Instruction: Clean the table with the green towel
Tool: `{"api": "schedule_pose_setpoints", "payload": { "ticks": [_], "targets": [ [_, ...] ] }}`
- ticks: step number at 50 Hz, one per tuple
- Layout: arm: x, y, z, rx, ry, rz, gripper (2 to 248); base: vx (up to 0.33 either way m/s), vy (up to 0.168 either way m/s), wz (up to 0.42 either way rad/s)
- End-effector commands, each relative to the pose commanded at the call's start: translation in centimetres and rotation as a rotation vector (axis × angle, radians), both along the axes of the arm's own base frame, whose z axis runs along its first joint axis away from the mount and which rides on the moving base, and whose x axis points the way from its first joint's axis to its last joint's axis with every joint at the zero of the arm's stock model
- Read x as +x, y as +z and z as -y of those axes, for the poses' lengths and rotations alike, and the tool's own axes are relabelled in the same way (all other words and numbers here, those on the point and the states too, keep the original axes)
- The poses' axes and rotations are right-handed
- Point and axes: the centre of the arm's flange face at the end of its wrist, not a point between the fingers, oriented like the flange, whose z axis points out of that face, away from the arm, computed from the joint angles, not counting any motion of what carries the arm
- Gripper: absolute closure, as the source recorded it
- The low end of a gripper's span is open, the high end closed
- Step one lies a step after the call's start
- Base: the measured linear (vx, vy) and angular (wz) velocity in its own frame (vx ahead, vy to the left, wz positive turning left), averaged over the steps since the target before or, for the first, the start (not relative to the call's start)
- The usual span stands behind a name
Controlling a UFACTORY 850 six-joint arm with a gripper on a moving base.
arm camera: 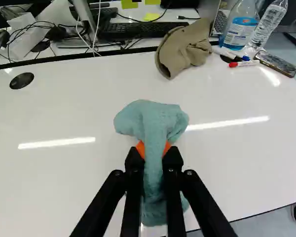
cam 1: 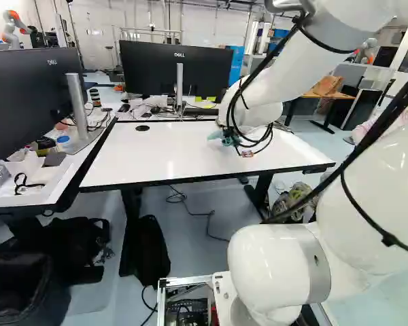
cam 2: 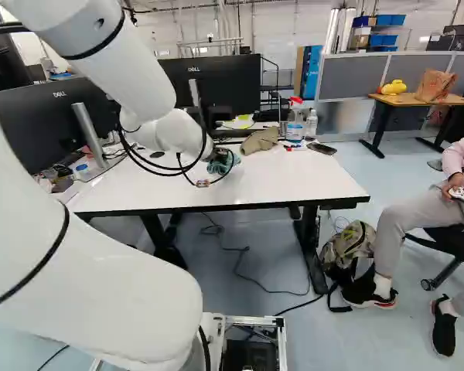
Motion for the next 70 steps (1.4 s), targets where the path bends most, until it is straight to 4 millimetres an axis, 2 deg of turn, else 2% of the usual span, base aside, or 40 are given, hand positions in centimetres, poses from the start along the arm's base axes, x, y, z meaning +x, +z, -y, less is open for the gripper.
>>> {"api": "schedule_pose_setpoints", "payload": {
  "ticks": [14, 15, 19, 20, 24, 25, 30, 31, 35, 36, 40, 41, 70],
  "targets": [
    [0.0, 0.0, -0.02, 0.0, 0.0, 0.0, 200, 0.0, 0.0, 0.0],
    [0.0, 0.0, -0.02, 0.0, 0.0, 0.0, 184, 0.0, 0.0, 0.0],
    [0.0, 0.0, -0.02, 0.0, 0.0, 0.0, 184, 0.0, 0.0, 0.0],
    [0.0, 0.0, -0.02, 0.0, 0.0, 0.0, 151, 0.0, 0.0, 0.0],
    [0.0, 0.0, -0.02, 0.0, 0.0, 0.0, 151, 0.0, 0.0, 0.0],
    [0.0, 0.0, -0.02, 0.0, 0.0, 0.0, 116, 0.0, 0.0, 0.0],
    [0.0, 0.0, -0.02, 0.0, 0.0, 0.0, 116, 0.0, 0.0, 0.0],
    [0.0, 0.0, -0.02, 0.0, 0.0, 0.0, 80, 0.0, 0.0, 0.0],
    [0.0, 0.0, -0.02, 0.0, 0.0, 0.0, 80, 0.0, 0.0, 0.0],
    [0.0, 0.0, -0.02, 0.0, 0.0, 0.0, 44, 0.0, 0.0, 0.0],
    [0.0, 0.0, -0.02, 0.0, 0.0, 0.0, 44, 0.0, 0.0, 0.0],
    [0.0, 0.0, -0.02, 0.0, 0.0, 0.0, 6, 0.0, 0.0, 0.0],
    [0.0, 0.0, -0.02, 0.0, 0.0, 0.0, 3, 0.0, 0.0, 0.0]
  ]
}}
